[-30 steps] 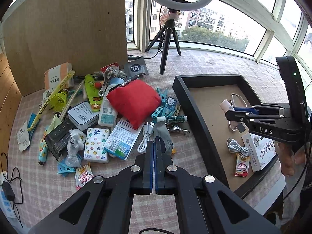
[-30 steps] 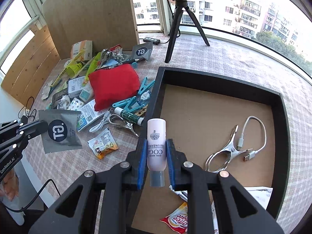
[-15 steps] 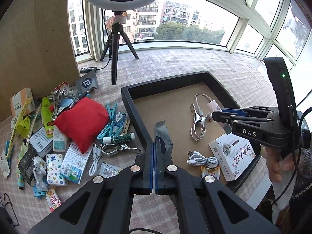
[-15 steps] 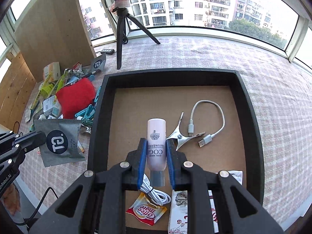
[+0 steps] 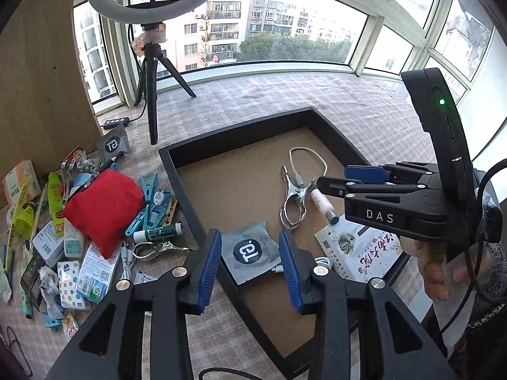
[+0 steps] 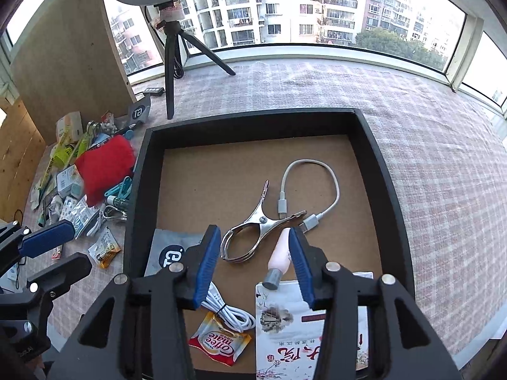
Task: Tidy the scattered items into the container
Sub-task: 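Lower tube and pouch into the black tray and open both grippers, then move the right gripper to a small Coffee-mate sachet while the left reaches a larger one, then grasp the small sachet with the right gripper while the left grasps the Coffee-mate sachet, then carry both sachets into the black tray and open both grippers, then move both grippers to the red cushion on the pile, then grasp the red cushion with the right gripper while the left also pinches it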
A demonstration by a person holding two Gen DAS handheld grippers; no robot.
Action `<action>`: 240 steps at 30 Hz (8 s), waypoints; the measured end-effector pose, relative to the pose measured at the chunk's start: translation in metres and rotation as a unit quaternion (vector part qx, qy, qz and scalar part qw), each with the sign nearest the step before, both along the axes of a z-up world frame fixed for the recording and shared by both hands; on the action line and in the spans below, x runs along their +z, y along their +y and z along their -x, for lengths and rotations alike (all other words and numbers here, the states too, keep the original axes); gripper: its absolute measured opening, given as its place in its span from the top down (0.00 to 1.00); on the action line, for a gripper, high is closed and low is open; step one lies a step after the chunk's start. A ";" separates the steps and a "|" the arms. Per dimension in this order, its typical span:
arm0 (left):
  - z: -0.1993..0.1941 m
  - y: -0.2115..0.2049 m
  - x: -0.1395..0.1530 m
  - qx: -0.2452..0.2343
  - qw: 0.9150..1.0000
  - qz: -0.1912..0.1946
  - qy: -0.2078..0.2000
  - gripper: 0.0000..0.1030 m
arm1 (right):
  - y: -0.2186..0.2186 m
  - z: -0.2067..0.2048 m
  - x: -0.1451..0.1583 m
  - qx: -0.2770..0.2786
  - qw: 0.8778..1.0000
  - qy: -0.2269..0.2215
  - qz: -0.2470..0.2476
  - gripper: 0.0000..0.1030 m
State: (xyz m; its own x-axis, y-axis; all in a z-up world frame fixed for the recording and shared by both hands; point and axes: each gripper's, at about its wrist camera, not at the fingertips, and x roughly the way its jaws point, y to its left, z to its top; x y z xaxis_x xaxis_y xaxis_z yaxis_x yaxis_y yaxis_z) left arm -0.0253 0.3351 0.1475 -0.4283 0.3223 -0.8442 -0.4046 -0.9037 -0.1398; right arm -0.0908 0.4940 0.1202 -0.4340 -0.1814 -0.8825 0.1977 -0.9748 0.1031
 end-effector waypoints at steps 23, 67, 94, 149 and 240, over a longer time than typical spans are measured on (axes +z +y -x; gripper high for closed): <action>0.001 -0.130 -0.024 0.136 0.990 0.020 -0.028 0.65 | -0.086 -0.017 0.001 0.103 0.995 -0.011 0.002 0.57; -0.001 -0.255 -0.140 0.283 0.939 0.065 -0.187 0.39 | -0.258 -0.018 -0.101 0.323 0.933 -0.129 -0.097 0.33; -0.045 -0.245 -0.117 0.292 0.945 0.046 -0.139 0.89 | -0.229 -0.034 -0.082 0.308 0.940 -0.133 -0.061 0.92; -0.025 0.037 0.008 -0.056 0.997 -0.016 -0.041 0.43 | 0.010 0.016 0.005 -0.020 0.999 -0.045 0.019 0.40; 0.099 -0.166 -0.110 0.213 0.965 -0.069 -0.133 0.66 | -0.279 0.118 -0.081 0.206 0.956 -0.173 0.115 0.38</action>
